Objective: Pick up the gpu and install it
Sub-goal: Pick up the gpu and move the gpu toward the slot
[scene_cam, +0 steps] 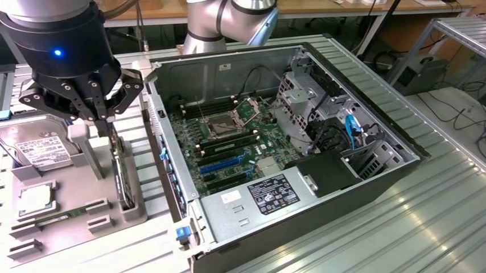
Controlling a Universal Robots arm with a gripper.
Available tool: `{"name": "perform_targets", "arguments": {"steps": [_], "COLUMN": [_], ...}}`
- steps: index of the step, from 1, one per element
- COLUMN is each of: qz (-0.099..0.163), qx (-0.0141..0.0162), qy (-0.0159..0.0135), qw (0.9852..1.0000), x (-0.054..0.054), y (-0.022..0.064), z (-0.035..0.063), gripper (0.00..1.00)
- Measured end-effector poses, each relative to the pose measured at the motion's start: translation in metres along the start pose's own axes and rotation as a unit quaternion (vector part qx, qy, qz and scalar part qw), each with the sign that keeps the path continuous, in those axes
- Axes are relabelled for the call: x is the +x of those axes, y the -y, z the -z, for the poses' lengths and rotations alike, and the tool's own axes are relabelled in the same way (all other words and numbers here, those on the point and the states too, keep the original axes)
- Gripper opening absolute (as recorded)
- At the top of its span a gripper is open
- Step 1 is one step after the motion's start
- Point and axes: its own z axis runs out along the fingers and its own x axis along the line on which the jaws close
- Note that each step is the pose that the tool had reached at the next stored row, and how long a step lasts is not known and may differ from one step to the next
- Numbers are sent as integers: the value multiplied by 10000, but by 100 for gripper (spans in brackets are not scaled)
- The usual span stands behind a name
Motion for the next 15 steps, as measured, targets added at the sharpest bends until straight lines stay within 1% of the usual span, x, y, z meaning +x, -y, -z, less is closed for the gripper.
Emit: {"name": "perform_targets", "arguments": {"steps": [5, 8, 9, 11, 12, 13, 15], "qz": [0, 0, 0, 0, 0, 0, 0], "qx": [0, 0, 0, 0, 33, 45, 45], "qy": [0, 0, 0, 0, 3, 4, 5], "qw": [10000, 10000, 10000, 10000, 10000, 10000, 10000], "x": [0, 0, 0, 0, 1, 4, 22], "y": [0, 0, 0, 0, -6, -10, -10], "z": [0, 0, 0, -2, -6, -22, -59], "gripper": [11, 29, 29, 42, 42, 42, 42]}}
